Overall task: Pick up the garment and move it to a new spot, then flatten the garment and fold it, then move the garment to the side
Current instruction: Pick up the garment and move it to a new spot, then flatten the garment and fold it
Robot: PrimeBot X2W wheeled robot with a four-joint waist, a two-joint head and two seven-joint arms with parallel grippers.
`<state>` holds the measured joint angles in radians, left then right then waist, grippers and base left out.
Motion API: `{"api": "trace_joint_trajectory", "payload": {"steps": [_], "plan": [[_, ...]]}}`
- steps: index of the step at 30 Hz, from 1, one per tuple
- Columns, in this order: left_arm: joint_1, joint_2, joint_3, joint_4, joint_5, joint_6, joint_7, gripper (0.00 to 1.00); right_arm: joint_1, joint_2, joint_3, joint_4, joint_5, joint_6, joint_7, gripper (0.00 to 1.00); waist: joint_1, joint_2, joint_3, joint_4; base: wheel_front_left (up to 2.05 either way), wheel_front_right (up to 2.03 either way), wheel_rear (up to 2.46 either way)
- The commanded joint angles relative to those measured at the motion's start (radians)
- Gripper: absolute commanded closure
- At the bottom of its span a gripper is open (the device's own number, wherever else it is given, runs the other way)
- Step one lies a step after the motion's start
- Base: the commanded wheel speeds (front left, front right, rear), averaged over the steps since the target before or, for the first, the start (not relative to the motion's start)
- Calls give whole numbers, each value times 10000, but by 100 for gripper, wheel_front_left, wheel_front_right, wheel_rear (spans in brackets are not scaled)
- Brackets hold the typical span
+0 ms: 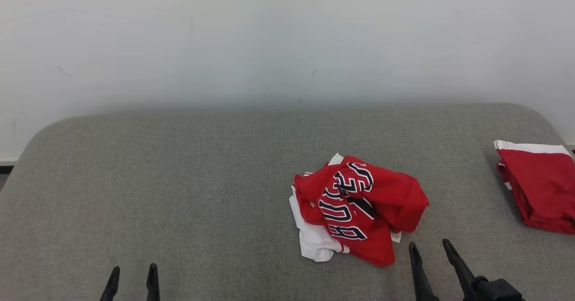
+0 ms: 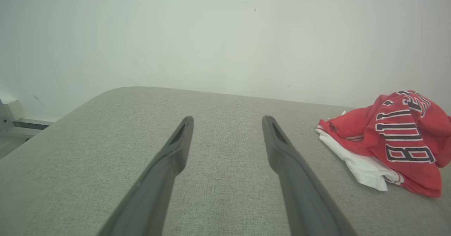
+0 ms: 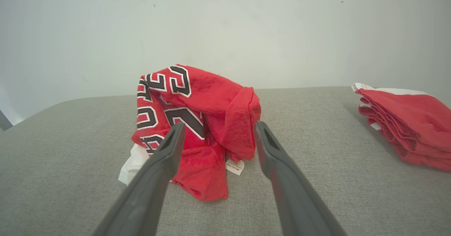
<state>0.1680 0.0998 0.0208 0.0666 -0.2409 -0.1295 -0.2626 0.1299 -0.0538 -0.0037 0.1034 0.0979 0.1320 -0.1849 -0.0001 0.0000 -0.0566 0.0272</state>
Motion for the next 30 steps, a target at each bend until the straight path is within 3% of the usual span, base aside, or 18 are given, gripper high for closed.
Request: {"api": "trace_joint_trajectory", "payload": {"steps": [1,30], "plan": [[-140,34,-64,5,-71,-1,-30,0,-75,17,37,-42,27,-22,-5,0,1,0,-23,-91,0,0,0],[-170,40,-645,523,-319,-4,-30,0,-216,48,246,-20,71,-22,-61,0,1,0,-8,-654,0,0,0]]}}
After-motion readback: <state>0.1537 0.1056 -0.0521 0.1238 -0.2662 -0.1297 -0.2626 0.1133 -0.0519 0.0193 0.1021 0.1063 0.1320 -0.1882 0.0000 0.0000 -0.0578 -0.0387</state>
